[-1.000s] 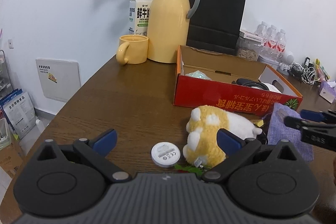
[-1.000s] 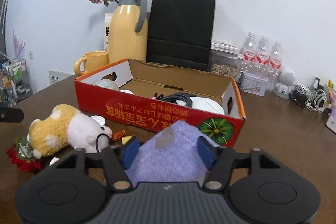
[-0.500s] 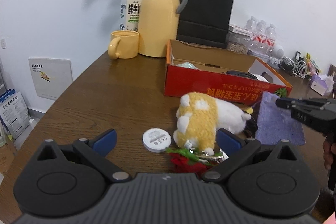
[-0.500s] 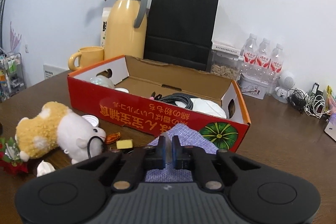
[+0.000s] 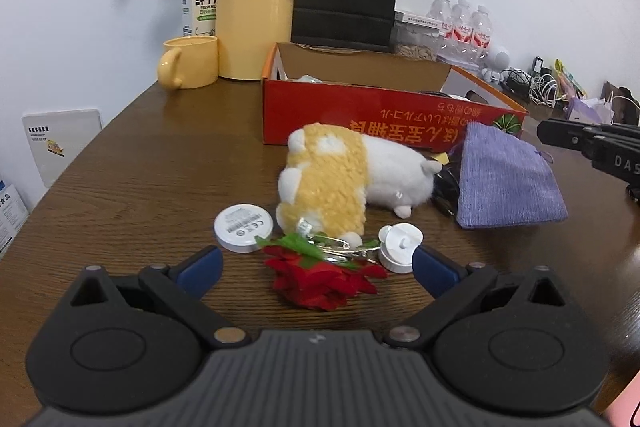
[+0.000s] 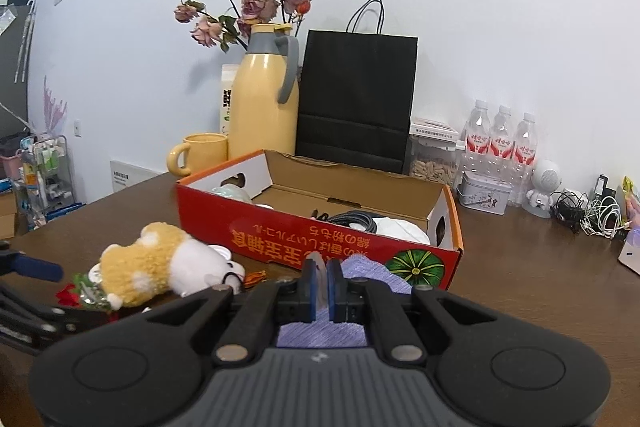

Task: Organize objects
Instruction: 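Grasp the lavender pouch with the right tool while the left tool grasps the red rose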

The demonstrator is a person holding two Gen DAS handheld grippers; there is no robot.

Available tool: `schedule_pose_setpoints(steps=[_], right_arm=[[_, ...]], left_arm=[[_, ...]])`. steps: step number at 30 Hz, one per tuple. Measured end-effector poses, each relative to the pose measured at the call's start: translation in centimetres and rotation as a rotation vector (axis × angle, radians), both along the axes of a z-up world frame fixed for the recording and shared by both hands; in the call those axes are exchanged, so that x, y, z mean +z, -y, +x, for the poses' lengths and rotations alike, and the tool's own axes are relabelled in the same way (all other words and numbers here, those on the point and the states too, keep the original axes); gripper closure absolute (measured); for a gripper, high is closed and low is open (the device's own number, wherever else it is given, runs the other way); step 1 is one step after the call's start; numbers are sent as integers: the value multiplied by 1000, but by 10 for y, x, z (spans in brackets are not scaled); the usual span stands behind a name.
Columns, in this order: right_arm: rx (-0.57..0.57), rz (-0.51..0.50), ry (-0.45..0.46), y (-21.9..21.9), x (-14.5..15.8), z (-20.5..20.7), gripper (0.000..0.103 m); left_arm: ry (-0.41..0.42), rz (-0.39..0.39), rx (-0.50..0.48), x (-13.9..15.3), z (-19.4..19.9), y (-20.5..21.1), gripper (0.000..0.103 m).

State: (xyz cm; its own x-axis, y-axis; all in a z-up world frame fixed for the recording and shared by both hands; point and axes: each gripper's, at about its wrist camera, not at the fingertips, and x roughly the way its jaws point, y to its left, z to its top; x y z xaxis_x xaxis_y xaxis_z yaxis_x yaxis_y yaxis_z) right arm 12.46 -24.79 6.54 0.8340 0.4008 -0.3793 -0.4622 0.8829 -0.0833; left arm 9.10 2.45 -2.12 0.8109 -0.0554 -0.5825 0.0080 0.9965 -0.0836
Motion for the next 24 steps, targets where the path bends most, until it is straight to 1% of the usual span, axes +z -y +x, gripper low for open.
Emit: schedule_pose_setpoints(steps=[1,2,3,5,6,9,12,18,24], right_arm=[[1,1,0,1,0,-1,98],[2,3,-1,1,-1,-2,98],[2,3,-3,1,-1,-3,98],[2,3,-6,2,-2,-3,98],[1,4,-8,2,-3,-3,98],[-1,5,-12,4,-5,-5,98],[-5,5,-17,5,-8,-6,98],[-12,7,-23,9,-10,-6,98],[-11,11,-9,10,-6,-3,98]], left_arm=[[1,0,-7,-2,-1,1,4],[2,-3,-12,-3,-1,0,18],[-1,-4,-14,-4,-1,0,37],[-9,-12,-17,-5,-1,-2,54],[-5,-15,-22,-5,-3,-3,60],[10,-7,-38,-4,-10,-3,64],[27,1,-45,-1,-18,-4,66],[75,17,-33,12,-31,-9,66],[150,38,-17,35,-31,-12,66]])
